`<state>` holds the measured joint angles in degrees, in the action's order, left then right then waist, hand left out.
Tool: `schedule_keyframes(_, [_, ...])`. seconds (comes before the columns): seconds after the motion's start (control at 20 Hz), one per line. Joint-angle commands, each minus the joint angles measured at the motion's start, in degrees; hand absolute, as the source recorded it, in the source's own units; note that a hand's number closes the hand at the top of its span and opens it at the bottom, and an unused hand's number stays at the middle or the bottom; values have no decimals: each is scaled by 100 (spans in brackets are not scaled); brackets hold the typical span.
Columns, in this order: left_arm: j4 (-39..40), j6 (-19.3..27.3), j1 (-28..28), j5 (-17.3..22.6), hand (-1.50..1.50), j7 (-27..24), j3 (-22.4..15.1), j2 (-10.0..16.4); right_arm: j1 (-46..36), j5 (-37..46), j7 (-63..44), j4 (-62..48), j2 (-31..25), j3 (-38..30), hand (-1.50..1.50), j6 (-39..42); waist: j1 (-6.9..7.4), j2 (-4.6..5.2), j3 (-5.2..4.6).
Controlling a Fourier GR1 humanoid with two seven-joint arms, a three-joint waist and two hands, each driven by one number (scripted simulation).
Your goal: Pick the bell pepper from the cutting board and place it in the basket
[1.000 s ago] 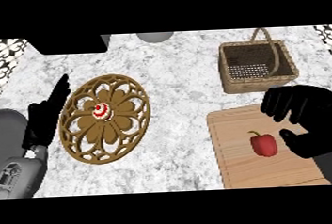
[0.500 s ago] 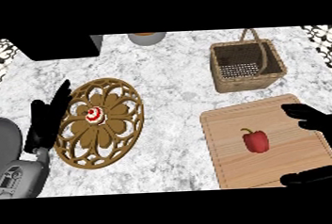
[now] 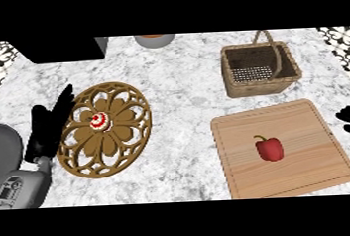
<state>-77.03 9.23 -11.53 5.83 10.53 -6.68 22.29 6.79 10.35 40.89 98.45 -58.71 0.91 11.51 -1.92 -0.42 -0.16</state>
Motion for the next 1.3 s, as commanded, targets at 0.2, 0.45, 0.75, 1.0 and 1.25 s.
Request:
schedule_keyframes(0.2, [111,6,-148,-195,0,35,-3,-252,1041,532,-321,887,-397,-333,-150,662,59,26,14])
schedule_keyframes(0.45, [-19,-397,-304,-166,0,200,269,-52,640,844,15,183,86,-559,-150,944,168,42,18])
schedule_keyframes(0.75, [-367,-44,20,-580,0,301,90,-456,555,938,-582,657,849,-764,-150,989,176,33,17])
schedule_keyframes(1.0, [-362,-368,-241,-479,0,526,392,-354,-37,1534,-556,84,1373,-554,-150,898,204,42,18])
schedule_keyframes(1.25, [-99,-346,-158,-778,0,249,321,-615,-96,2138,-489,-101,1930,-240,-150,799,199,45,17])
